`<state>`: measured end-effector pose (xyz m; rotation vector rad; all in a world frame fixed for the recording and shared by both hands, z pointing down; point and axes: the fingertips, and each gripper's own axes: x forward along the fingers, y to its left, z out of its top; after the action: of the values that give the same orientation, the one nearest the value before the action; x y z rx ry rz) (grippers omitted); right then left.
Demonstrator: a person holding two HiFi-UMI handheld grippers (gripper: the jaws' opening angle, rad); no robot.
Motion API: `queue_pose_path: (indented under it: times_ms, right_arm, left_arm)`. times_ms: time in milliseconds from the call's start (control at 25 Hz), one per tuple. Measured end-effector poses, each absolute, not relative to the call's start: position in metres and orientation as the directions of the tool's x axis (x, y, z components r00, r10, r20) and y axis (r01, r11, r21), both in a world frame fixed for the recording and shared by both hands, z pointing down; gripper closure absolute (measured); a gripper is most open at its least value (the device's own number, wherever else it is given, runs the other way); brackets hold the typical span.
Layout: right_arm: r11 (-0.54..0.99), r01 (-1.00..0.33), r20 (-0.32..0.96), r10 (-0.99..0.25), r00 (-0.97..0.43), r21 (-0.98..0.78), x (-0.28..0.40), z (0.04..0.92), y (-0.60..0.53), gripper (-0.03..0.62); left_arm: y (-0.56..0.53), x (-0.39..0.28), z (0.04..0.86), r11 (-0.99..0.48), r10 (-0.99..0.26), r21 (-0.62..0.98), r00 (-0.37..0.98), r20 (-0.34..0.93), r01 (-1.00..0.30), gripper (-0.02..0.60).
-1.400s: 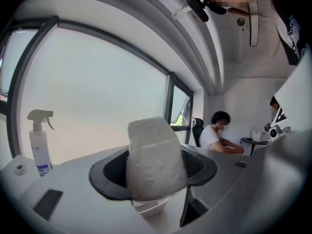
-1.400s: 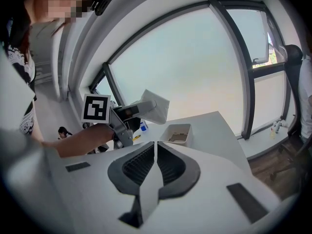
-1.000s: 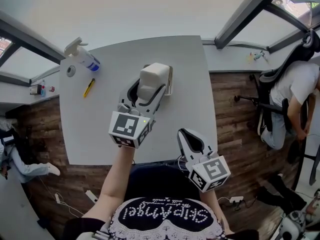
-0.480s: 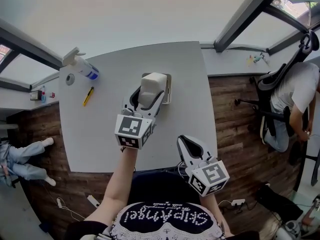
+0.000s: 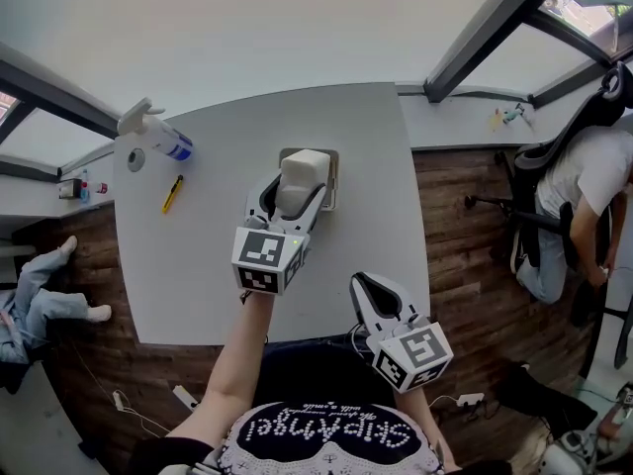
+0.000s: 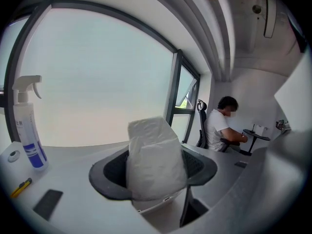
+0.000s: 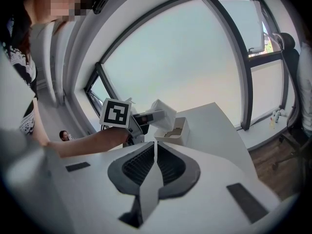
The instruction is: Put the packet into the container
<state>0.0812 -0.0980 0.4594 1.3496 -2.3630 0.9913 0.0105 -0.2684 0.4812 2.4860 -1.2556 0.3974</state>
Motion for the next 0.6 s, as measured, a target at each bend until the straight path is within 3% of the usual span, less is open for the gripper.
queue_pose_path:
  times_ms: [600]
  right_arm:
    - [0.317, -0.834, 0.527, -0.660, -0.536, -0.452, 0.084, 0.466, -0.100, 0.566]
  left_arm:
    - [-0.276, 0.011, 0.535, -0.518, -0.656, 0.197, 0.534, 0.534, -0.832, 0.296]
